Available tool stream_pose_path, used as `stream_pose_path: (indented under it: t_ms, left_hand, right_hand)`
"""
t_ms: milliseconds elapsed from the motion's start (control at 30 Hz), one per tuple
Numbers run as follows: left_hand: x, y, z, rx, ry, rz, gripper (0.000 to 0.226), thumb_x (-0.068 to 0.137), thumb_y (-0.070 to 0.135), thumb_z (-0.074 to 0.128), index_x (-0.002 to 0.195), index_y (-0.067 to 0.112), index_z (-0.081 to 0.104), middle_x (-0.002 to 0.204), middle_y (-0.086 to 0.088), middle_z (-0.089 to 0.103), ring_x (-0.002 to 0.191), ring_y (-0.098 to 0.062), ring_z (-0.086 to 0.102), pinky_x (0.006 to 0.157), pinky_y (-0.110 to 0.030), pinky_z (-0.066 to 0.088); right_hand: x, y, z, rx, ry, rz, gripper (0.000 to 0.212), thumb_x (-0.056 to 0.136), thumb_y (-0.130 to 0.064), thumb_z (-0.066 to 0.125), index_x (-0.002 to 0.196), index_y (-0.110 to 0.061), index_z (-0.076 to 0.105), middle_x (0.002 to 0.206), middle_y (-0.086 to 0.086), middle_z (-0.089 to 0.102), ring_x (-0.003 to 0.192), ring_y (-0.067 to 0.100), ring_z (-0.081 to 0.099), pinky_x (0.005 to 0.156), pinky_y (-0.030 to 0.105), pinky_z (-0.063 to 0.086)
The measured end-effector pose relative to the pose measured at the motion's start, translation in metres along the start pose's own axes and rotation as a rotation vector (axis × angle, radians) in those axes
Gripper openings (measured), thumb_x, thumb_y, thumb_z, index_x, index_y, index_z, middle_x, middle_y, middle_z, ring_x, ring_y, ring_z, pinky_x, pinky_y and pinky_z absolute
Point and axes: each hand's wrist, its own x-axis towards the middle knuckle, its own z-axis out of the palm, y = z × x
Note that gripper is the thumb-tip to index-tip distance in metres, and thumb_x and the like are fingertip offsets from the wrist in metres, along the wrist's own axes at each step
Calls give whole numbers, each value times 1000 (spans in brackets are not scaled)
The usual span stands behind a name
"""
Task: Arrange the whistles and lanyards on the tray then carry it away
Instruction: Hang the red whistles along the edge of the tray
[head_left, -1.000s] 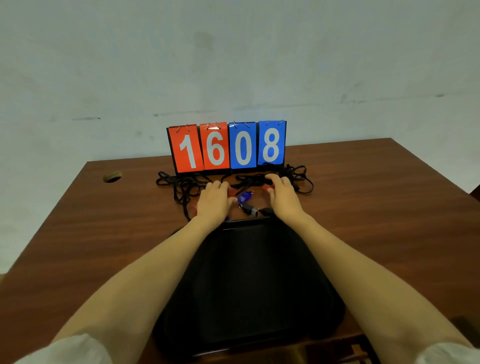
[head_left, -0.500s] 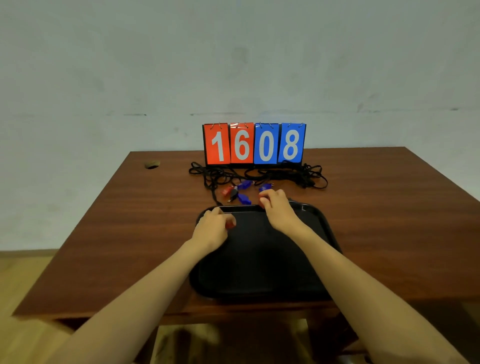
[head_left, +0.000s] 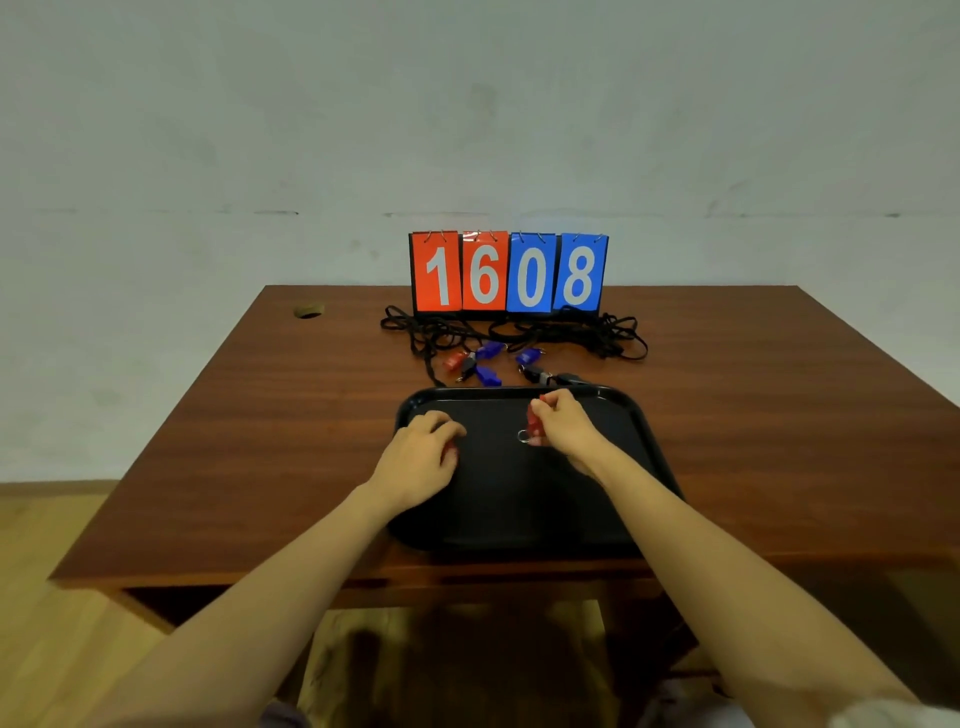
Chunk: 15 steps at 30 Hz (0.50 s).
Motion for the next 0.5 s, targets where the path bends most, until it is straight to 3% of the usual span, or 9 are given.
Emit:
stream_pose_path:
  t_ms: [100, 200, 267, 367, 500]
  left_hand:
    - [1, -1, 5, 39, -46, -35, 36, 93, 36, 53, 126, 22, 55, 135, 2, 45, 125, -18, 44, 100, -32, 41]
    - [6, -6, 8, 70, -64, -55, 35, 94, 24, 53, 129, 18, 54, 139, 0, 46, 125, -20, 47, 100, -32, 43]
    - [11, -10, 9, 44, -52, -99, 40, 93, 15, 53, 133, 15, 50, 141, -2, 46, 125, -22, 49, 99, -32, 43]
    - [20, -15, 6, 40, -55, -150, 39, 93, 12, 52, 132, 12, 51, 143, -3, 46, 122, -25, 53, 97, -34, 44]
    - [29, -26, 4, 54, -67, -188, 39, 96, 19, 49, 135, 10, 51, 147, -2, 40, 124, -24, 51, 101, -34, 42]
  right_hand:
    - [0, 5, -1, 136, -10, 50, 23, 96, -18, 52, 115, -10, 43, 113, 15, 59, 80, 15, 64, 72, 28, 58]
    - [2, 10, 1, 88, 36, 31, 25, 95, -17, 54, 117, -15, 42, 116, 13, 57, 80, 15, 67, 86, 33, 57]
    - [5, 12, 5, 6, 49, -34, 31, 96, -17, 51, 127, -23, 44, 120, 9, 49, 79, 14, 67, 84, 30, 57]
    - [8, 10, 11, -96, 64, -79, 21, 98, -22, 48, 116, -21, 58, 126, 7, 43, 79, 13, 65, 82, 25, 54]
    - [15, 6, 15, 29, 14, 14, 22, 95, -15, 52, 115, -15, 61, 124, 7, 55, 93, 12, 62, 91, 30, 54]
